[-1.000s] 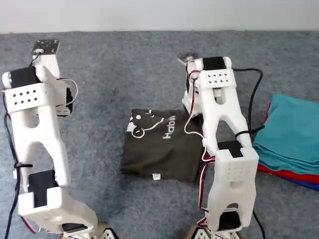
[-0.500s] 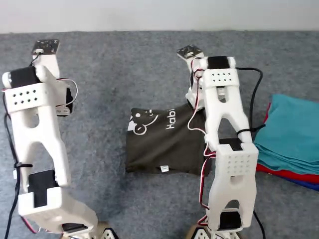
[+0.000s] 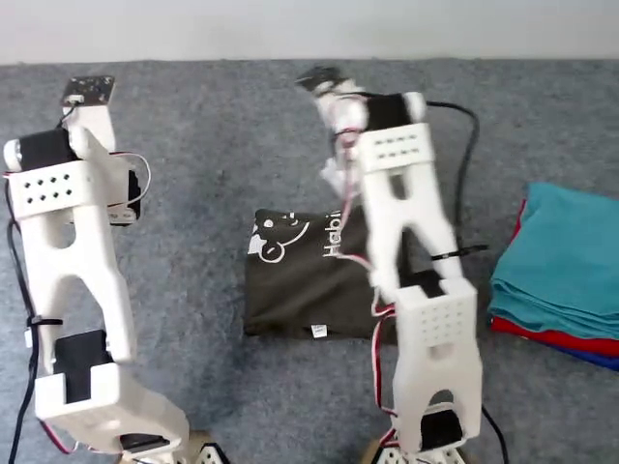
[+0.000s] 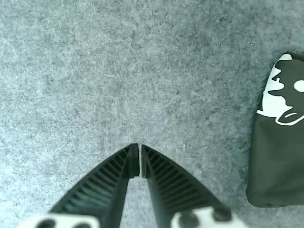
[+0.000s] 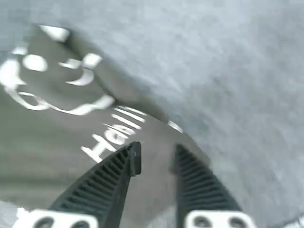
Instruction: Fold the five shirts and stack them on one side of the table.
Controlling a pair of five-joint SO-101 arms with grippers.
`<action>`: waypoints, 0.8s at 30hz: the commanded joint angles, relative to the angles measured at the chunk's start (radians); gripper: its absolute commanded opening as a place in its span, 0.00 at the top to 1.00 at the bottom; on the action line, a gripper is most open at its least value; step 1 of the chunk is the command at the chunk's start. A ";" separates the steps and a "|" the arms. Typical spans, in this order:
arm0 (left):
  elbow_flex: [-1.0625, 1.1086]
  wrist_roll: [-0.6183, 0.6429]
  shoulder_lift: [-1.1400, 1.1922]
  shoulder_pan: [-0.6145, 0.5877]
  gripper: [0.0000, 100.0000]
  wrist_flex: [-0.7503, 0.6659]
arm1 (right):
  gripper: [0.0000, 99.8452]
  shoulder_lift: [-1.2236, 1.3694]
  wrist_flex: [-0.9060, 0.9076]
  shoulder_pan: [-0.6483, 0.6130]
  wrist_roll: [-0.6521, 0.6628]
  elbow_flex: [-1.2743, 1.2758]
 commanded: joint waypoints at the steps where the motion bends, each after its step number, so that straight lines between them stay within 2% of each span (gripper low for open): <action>1: -0.005 0.003 -0.049 -0.006 0.99 0.017 | 0.98 0.035 -0.033 -0.076 0.011 -0.048; 11: -0.010 0.000 -0.051 -0.077 0.99 0.018 | 0.99 0.177 -0.163 -0.202 0.011 -0.048; 20: -0.010 0.003 -0.051 -0.081 0.99 0.018 | 0.99 0.269 -0.484 -0.274 0.040 -0.049; 24: -0.010 0.003 -0.051 -0.081 0.99 0.018 | 0.99 0.255 -0.526 -0.302 0.097 -0.055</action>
